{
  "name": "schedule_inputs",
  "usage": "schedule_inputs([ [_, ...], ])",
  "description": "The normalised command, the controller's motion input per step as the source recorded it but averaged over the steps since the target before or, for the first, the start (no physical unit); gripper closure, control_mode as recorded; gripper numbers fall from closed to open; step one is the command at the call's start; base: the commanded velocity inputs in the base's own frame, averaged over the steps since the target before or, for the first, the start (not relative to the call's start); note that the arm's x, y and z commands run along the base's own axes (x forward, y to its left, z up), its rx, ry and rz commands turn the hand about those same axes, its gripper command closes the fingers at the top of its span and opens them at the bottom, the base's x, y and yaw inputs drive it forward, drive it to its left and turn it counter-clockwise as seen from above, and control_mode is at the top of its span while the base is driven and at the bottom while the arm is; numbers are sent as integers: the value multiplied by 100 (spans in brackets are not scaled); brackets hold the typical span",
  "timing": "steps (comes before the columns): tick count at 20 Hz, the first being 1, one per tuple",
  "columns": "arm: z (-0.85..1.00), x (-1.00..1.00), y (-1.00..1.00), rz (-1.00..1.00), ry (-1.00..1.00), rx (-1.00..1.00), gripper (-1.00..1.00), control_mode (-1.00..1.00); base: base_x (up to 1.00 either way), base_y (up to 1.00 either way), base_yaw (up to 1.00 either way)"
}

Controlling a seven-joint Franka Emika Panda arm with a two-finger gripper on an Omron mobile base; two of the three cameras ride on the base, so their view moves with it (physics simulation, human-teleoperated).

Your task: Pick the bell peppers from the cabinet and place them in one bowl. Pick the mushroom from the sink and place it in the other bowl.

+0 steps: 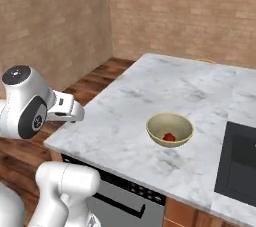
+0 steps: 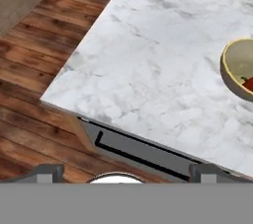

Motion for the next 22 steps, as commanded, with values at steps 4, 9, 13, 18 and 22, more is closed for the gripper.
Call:
schedule_inputs([
  [4,0,0,0,0,0,0,-100,100,0,31,47],
  [9,0,0,0,0,0,0,-100,100,0,29,46],
  [13,0,0,0,0,0,0,-100,100,0,14,50],
  [18,0,0,0,0,0,0,-100,100,0,7,50],
  [22,0,0,0,0,0,0,-100,100,0,7,50],
])
